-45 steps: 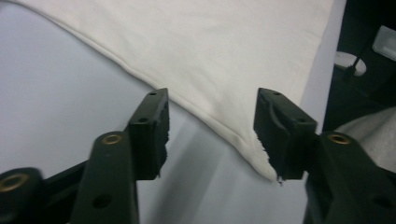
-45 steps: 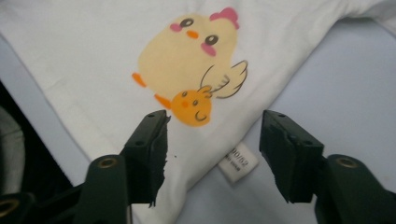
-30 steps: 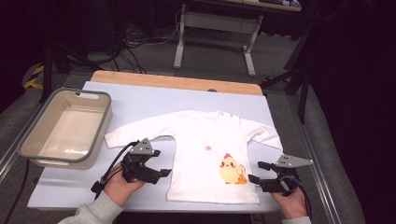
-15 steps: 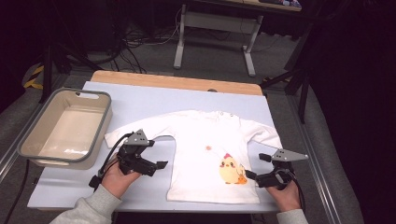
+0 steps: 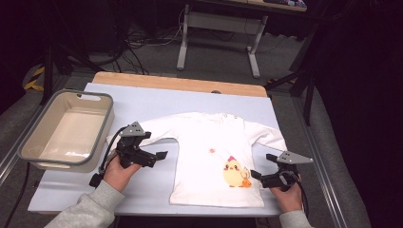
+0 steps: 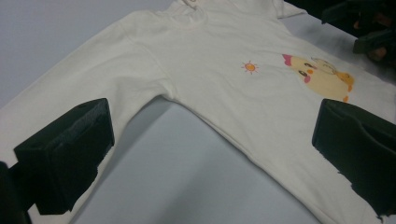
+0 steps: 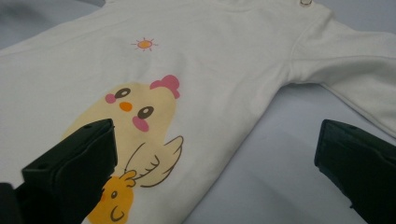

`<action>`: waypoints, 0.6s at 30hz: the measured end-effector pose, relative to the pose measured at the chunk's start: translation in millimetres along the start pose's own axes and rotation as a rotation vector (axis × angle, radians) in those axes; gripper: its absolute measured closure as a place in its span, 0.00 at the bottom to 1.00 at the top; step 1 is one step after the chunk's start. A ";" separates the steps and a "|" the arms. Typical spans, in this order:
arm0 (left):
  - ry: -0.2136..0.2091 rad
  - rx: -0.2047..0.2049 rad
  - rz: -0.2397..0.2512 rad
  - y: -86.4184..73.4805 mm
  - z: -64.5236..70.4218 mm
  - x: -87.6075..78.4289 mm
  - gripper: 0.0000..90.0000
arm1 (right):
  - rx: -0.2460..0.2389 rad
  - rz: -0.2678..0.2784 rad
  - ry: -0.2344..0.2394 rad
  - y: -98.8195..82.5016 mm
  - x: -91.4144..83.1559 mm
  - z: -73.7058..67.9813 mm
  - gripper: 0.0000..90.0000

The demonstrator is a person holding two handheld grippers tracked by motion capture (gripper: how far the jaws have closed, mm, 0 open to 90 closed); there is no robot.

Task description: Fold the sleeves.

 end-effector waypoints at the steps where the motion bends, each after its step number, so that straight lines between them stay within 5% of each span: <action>1: 0.003 0.000 0.003 0.3 -1.2 0.4 0.00 | -0.005 -0.004 -0.002 -0.8 0.6 0.2 0.00; 18: 0.137 0.012 -0.066 3.9 -30.1 16.8 0.03 | 0.001 0.041 0.002 -1.8 -2.2 1.6 0.00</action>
Point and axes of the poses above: each handheld gripper's, and its own axes: x roughly forward along the jaws, y roughly out of its top, z roughly to its right, the point moved 5 cm from there along x, roughly forward along the jaws, and after that the axes turned 3 degrees about x, right-handed, at the moved point
